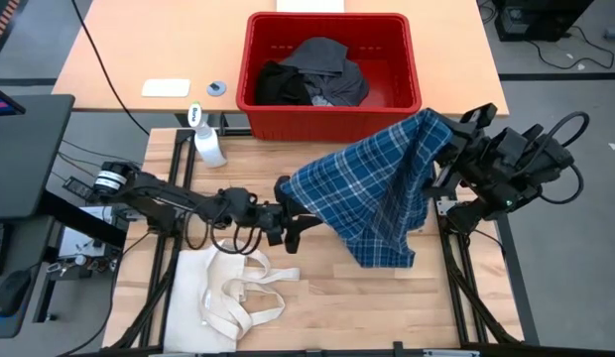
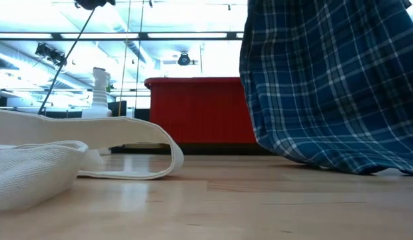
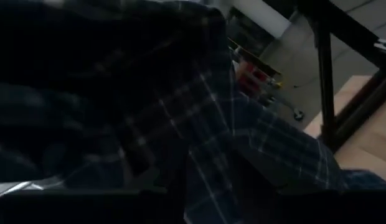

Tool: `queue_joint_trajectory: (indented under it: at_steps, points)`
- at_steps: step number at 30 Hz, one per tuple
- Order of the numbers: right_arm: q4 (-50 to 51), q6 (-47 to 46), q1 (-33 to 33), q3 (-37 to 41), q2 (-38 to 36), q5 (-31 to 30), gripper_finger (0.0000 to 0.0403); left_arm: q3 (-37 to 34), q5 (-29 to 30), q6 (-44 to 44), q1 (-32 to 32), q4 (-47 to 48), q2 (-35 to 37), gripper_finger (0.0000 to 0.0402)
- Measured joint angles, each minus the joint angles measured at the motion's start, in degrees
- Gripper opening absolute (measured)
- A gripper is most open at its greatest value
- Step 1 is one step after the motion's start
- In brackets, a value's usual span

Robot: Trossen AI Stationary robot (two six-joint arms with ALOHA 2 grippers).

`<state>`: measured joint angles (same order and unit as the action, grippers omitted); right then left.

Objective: Fold Laundry from Bin
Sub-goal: Fold the blue pants

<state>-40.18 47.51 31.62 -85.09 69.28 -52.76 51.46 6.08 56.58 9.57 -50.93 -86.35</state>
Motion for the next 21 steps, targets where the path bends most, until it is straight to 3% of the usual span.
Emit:
queue_joint_trajectory:
  at_steps: [6,10,15,21]
  points:
    - [0.22,-1.06,-0.01,-0.01,0.55,1.83,0.0009,1.68,-0.25,-1.76,-2.07,-11.1,-7.04,0.0116]
    - [0.42,-1.05,-0.78,-0.01,1.0,2.63,0.0009,7.88,-0.36,-3.29,-3.35,-11.26,-13.61,0.0116]
    - [1.68,-1.7,-1.5,-0.01,1.25,1.26,0.0009,18.48,3.79,-4.89,-3.27,-11.58,-21.28,0.0116]
    - [1.51,0.06,-1.38,-0.01,1.16,-2.22,0.0009,24.31,3.78,-8.36,0.41,-12.06,-23.75,0.0116]
